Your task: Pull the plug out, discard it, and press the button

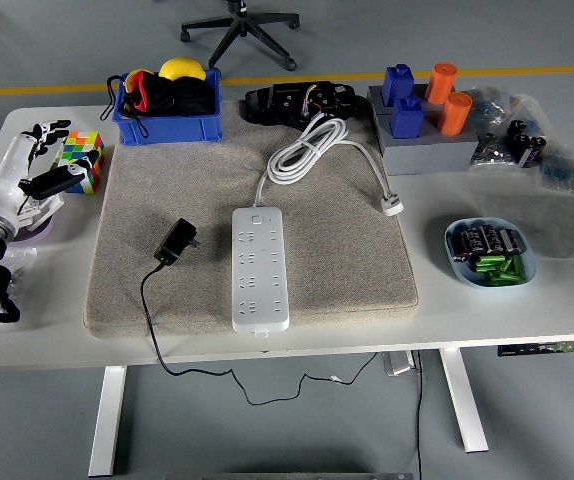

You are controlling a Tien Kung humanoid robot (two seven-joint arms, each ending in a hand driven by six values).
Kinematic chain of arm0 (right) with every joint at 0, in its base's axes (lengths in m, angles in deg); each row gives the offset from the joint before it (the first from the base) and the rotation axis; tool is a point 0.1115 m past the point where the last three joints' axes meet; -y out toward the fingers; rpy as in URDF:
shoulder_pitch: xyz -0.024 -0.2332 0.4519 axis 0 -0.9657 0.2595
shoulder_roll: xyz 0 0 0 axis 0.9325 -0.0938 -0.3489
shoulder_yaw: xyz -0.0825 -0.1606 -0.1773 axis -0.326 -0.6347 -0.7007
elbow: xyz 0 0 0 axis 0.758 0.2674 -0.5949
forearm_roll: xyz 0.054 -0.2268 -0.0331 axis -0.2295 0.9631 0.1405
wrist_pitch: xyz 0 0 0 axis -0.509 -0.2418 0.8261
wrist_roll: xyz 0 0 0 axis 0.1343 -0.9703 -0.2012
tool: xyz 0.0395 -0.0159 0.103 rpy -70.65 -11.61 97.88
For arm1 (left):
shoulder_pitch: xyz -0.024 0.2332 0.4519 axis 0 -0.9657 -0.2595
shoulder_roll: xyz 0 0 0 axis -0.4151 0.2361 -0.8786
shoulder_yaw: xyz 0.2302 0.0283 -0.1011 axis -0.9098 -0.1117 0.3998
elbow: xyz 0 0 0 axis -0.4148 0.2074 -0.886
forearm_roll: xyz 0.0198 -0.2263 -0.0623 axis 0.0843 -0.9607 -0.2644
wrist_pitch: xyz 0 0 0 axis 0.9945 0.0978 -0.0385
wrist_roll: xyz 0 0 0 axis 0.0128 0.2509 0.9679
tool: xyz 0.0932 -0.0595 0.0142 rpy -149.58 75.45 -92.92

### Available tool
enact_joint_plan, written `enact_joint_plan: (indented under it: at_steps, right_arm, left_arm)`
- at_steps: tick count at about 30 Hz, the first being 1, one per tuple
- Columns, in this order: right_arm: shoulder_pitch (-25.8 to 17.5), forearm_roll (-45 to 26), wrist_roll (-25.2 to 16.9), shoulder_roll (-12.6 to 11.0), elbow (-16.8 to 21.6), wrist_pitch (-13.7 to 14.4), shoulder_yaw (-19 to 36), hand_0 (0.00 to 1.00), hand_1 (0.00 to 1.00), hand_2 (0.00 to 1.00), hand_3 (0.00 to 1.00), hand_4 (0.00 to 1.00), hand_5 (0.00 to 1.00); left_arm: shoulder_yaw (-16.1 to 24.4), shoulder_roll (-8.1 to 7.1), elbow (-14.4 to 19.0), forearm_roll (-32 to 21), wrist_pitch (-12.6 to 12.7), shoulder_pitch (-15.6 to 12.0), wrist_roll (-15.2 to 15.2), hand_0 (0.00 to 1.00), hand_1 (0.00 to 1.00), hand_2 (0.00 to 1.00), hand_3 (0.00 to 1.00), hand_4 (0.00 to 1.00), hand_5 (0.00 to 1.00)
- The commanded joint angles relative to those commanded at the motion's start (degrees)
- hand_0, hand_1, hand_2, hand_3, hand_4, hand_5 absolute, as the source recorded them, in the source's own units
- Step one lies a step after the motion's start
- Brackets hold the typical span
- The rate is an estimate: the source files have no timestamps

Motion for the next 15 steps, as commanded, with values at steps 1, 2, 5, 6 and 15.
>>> enact_joint_plan:
  at_steps: [1, 2, 5, 6, 15]
  right_arm:
    - [0.0, 0.1, 0.0, 0.0, 0.0, 0.0, 0.0, 0.753, 0.663, 0.651, 0.619, 0.662, 0.507]
    - [0.0, 0.1, 0.0, 0.0, 0.0, 0.0, 0.0, 0.753, 0.663, 0.651, 0.619, 0.662, 0.507]
    - [0.0, 0.0, 0.0, 0.1, 0.0, 0.1, 0.0, 0.753, 0.663, 0.651, 0.619, 0.663, 0.508]
    - [0.0, 0.0, 0.0, 0.1, 0.0, 0.1, 0.0, 0.753, 0.663, 0.651, 0.619, 0.663, 0.508]
    - [0.0, 0.0, 0.0, 0.1, 0.0, 0.2, 0.2, 0.753, 0.663, 0.652, 0.619, 0.661, 0.507]
  left_arm:
    - [-0.1, -0.02, 0.0, 0.0, 0.0, 0.0, 0.0, 0.879, 0.912, 0.858, 0.861, 0.767, 0.377]
    - [-0.1, -0.03, 0.0, 0.0, -0.1, 0.0, 0.1, 0.879, 0.912, 0.858, 0.861, 0.767, 0.377]
    - [0.0, 0.00, 0.0, -0.1, -0.1, -0.2, 0.2, 0.878, 0.908, 0.853, 0.859, 0.766, 0.378]
    - [0.0, 0.00, 0.0, -0.1, -0.1, -0.2, 0.3, 0.878, 0.908, 0.853, 0.859, 0.766, 0.378]
    - [-0.4, -0.14, -0.1, -0.2, -0.4, -0.1, 0.3, 0.873, 0.903, 0.845, 0.856, 0.763, 0.376]
